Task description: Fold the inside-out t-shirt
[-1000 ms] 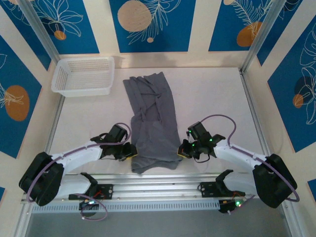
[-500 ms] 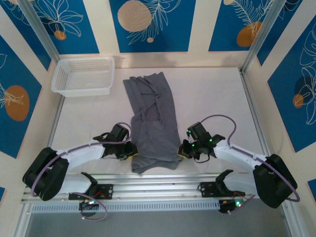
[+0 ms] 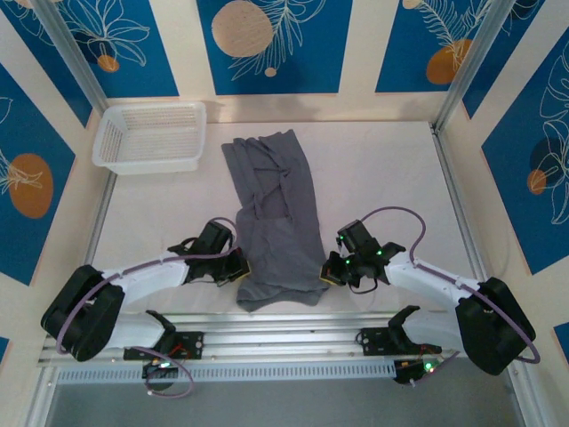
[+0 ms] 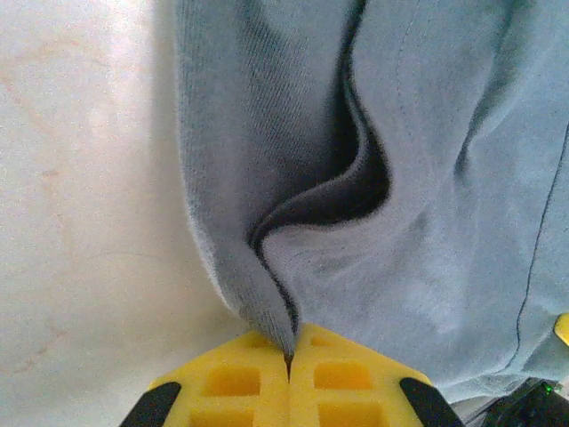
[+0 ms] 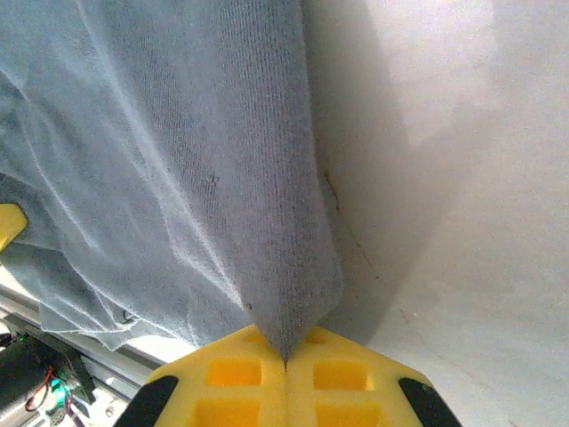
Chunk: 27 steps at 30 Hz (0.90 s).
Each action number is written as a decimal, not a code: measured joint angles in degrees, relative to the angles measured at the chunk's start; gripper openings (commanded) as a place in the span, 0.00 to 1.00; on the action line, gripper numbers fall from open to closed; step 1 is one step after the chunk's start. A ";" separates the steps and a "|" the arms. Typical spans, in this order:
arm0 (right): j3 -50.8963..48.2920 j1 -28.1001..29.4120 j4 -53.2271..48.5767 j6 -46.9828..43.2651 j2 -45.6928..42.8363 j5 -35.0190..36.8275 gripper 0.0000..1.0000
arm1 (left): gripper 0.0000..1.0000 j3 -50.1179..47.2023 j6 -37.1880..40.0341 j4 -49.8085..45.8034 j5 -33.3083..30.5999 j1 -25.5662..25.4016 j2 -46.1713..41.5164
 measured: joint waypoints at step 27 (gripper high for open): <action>13.64 2.80 -11.56 -6.29 -16.04 5.73 0.00 | 0.00 12.11 1.90 -21.07 -10.64 -5.29 -21.29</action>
